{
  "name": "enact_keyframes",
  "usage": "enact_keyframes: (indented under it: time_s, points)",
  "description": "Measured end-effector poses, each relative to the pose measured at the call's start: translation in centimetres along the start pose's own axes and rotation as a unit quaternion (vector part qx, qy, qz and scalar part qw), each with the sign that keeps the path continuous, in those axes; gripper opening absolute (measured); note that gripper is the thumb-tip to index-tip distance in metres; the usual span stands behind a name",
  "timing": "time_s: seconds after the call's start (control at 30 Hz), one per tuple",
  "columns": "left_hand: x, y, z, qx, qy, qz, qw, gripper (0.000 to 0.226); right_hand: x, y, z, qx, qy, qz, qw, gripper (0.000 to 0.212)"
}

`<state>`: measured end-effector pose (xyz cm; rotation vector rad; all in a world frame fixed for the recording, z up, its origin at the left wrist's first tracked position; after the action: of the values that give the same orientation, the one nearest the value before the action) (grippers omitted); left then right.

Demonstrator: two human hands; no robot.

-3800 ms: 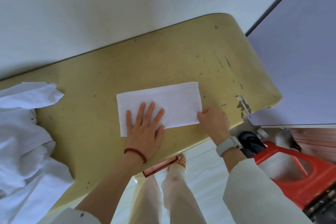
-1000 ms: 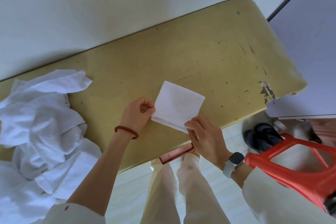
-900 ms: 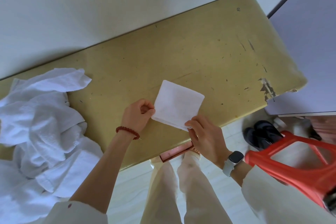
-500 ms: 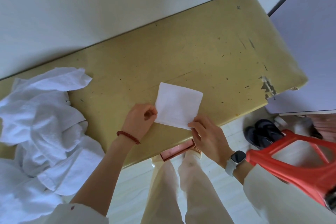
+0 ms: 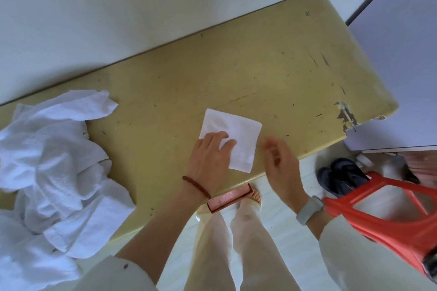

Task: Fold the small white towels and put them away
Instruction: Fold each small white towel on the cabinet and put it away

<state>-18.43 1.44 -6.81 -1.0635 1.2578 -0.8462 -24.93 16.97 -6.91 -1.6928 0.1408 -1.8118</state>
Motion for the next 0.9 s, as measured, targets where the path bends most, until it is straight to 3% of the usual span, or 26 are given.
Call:
enact_keyframes:
  time_s: [0.1,0.37,0.5,0.6,0.67,0.77,0.83,0.9]
  points:
    - [-0.6,1.3,-0.3,0.053,-0.044,-0.043,0.997,0.038,0.6,0.0,-2.9,0.005,0.169,-0.101,0.98,0.026]
    - [-0.5,2.4,0.4,0.053,-0.062,-0.044,0.996,0.038,2.0,0.7,-5.3,0.049,0.292,-0.227,0.928,0.029]
    - [-0.5,2.3,0.4,0.061,-0.063,-0.046,0.995,0.039,2.1,0.6,-6.0,0.031,0.289,-0.213,0.933,0.028]
    - [-0.4,2.1,0.4,0.067,-0.044,-0.043,0.996,0.04,1.6,0.3,-5.9,0.032,0.187,-0.024,0.981,0.029]
    - [-0.2,1.5,0.1,0.028,-0.032,-0.017,0.999,0.036,1.9,0.1,-5.2,-0.02,0.026,0.128,0.991,0.03]
    - [0.6,0.4,-1.0,-0.055,-0.036,-0.023,0.998,0.033,2.4,1.2,-3.7,-0.043,-0.186,0.274,0.943,0.038]
    - [1.3,0.3,-1.9,-0.08,-0.039,-0.053,0.995,0.038,2.6,2.9,-2.8,-0.001,-0.223,0.344,0.912,0.045]
    - [1.7,0.6,-2.6,-0.058,-0.026,-0.09,0.994,0.041,2.3,4.7,-2.2,0.047,-0.212,0.398,0.892,0.048]
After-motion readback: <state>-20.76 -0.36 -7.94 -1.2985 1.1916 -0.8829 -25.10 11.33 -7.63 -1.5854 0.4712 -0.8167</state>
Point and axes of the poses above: each hand's wrist, its own z-axis away from the middle knuckle, its own y-axis out of the palm, x = y × z, the point moved 2 cm from there along -z, towards the middle knuckle
